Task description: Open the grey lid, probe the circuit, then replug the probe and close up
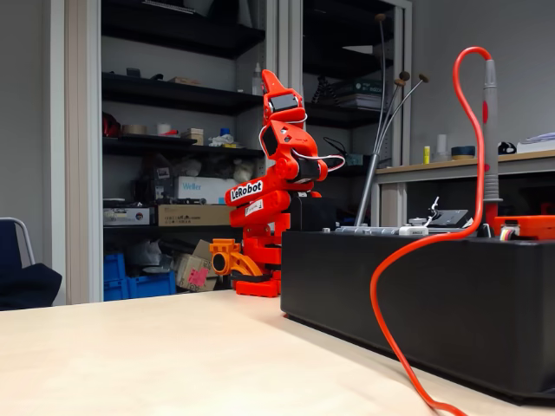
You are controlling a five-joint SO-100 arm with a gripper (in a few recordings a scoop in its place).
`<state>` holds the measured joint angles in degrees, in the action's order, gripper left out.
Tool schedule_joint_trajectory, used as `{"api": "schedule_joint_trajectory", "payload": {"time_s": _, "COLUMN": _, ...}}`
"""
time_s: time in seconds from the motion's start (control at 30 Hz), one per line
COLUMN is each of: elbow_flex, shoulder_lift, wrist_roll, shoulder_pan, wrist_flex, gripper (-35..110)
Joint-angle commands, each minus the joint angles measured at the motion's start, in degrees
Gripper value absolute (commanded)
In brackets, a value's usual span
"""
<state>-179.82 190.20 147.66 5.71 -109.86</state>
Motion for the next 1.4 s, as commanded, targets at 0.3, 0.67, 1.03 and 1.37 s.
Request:
{"api": "schedule_joint_trajectory", "payload": {"time_s": 0.3, "elbow_flex": -0.18, "shoulder_lift": 0.09, "wrist_roll": -23.38, "shoulder_pan": -8.79, "wrist_flex": -1.05, "gripper": 0}}
{"api": "schedule_joint_trajectory", "payload": {"time_s": 0.67, "elbow_flex": -0.18, "shoulder_lift": 0.09, "wrist_roll": -71.19, "shoulder_pan": -8.44, "wrist_flex": 0.09, "gripper": 0}}
{"api": "schedule_joint_trajectory", "payload": {"time_s": 1.03, "elbow_flex": 4.22, "shoulder_lift": 0.09, "wrist_roll": -53.79, "shoulder_pan": -10.63, "wrist_flex": 28.21, "gripper": 0}}
{"api": "schedule_joint_trajectory", "payload": {"time_s": 1.37, "elbow_flex": 18.54, "shoulder_lift": 0.79, "wrist_roll": -39.55, "shoulder_pan": -13.80, "wrist_flex": 69.96, "gripper": 0}}
